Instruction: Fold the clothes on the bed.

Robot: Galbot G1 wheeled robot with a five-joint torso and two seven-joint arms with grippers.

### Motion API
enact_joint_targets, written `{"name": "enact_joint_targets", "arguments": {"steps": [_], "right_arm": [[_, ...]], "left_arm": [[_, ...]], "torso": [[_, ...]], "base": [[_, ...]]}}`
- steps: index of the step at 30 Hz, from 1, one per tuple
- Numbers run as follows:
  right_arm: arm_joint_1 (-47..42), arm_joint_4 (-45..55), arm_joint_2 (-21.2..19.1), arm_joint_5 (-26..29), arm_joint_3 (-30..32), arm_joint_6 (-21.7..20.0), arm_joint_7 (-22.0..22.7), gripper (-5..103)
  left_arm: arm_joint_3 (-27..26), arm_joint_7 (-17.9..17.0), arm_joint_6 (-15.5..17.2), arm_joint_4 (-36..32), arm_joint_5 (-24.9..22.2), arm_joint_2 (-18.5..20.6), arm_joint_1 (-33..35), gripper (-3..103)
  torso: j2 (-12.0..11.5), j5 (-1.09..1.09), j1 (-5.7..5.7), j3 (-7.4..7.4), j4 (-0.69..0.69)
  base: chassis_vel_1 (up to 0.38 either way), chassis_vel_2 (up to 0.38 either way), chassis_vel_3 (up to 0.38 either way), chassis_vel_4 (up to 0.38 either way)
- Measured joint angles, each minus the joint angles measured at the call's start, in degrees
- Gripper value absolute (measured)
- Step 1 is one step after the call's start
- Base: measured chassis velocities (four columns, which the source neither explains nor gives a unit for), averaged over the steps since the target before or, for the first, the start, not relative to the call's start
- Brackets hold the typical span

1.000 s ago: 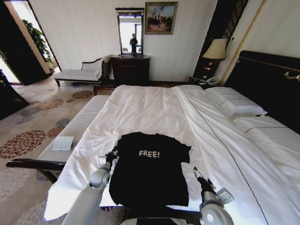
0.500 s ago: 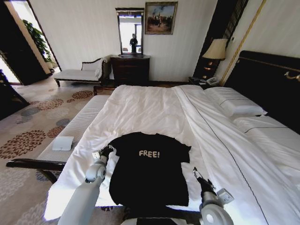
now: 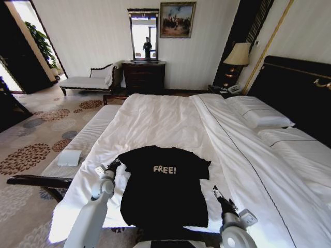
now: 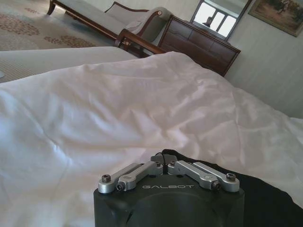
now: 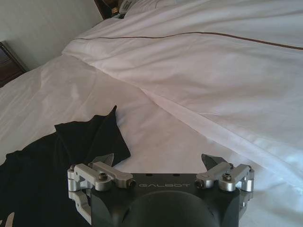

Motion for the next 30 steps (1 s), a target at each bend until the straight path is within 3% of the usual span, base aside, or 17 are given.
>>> {"name": "enact_joint_targets", "arguments": {"steps": [12,18,22,23,25,29,30], "right_arm": [[-0.1,0.1,0.4,-0.2,0.1,-0.1,0.0,100],[-0.4,0.1,0.7,-0.5,0.2,-0.1,0.0,100],[-0.6,0.2,0.8,-0.6,0.3,-0.1,0.0,100],[-0.7,0.2,1.0,-0.8,0.3,-0.1,0.0,100],[-0.7,0.3,1.1,-1.0,0.3,0.0,0.0,100],[-0.8,0.6,1.4,-1.5,0.1,0.0,-0.1,100],[-0.9,0.7,1.5,-1.6,0.0,0.0,-0.1,100]], "left_arm": [[0.0,-0.4,-1.0,4.3,-0.4,-0.5,-1.9,-2],[-1.6,0.0,-2.8,3.3,-2.7,-1.1,-0.8,19],[-3.1,0.7,-4.3,1.1,-4.5,-1.1,3.1,30],[-3.4,0.9,-4.6,-0.1,-4.8,-1.0,5.5,41],[-3.3,1.1,-4.6,-1.1,-4.8,-1.1,7.6,41],[-1.8,1.1,-4.5,-3.2,-3.7,-2.4,12.0,63],[-1.4,0.8,-4.4,-3.6,-3.9,-3.1,12.5,63]], "torso": [[0.0,0.00,0.00,0.00,0.00],[0.0,0.00,0.00,0.00,-0.01],[0.0,0.00,0.00,0.00,0.00],[0.0,0.01,0.00,0.00,0.00],[0.0,-0.01,0.00,0.00,0.02],[0.0,0.00,0.00,-0.01,0.01],[0.0,0.01,0.00,-0.01,0.00]], "base": [[0.000,0.000,0.000,0.000],[0.000,0.000,0.000,0.000],[0.000,0.000,0.000,0.000],[0.000,0.000,0.000,0.000],[0.000,0.000,0.000,0.000],[0.000,0.000,0.000,0.000],[0.000,0.000,0.000,0.000]]}}
